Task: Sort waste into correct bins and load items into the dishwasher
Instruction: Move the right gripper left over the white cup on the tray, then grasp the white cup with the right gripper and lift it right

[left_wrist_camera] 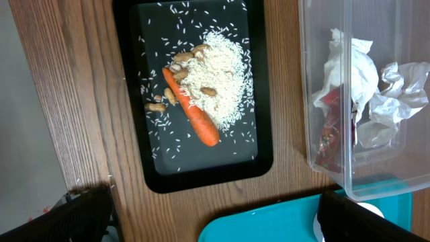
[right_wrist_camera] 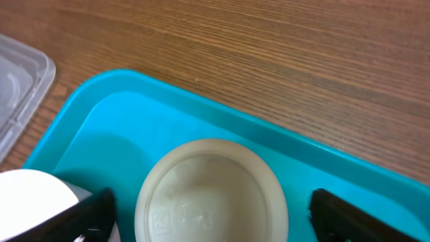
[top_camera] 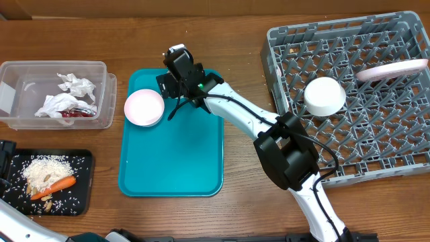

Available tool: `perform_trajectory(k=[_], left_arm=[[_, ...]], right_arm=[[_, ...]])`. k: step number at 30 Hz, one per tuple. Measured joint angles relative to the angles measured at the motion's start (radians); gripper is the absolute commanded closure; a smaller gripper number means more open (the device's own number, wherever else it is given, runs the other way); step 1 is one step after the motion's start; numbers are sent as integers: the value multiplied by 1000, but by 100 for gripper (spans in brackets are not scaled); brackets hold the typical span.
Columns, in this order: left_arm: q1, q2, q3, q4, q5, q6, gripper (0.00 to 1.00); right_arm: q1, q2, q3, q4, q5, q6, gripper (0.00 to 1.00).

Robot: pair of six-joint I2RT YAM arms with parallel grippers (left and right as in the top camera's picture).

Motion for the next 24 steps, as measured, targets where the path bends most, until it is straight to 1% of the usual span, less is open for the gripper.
perform_trajectory(k=[2,4,15,18,24], left_arm=[[0,0,0,0,0,0,0],[0,0,0,0,0,0,0],[0,0,0,0,0,0,0],[0,0,0,0,0,0,0],[0,0,0,0,0,0,0]], right_arm=[[0,0,0,0,-4,1,22],[0,0,0,0,-13,0,24],[0,0,0,6,-22,2,27],[0,0,0,6,-23,2,34],[0,0,5,0,-21,0,36]])
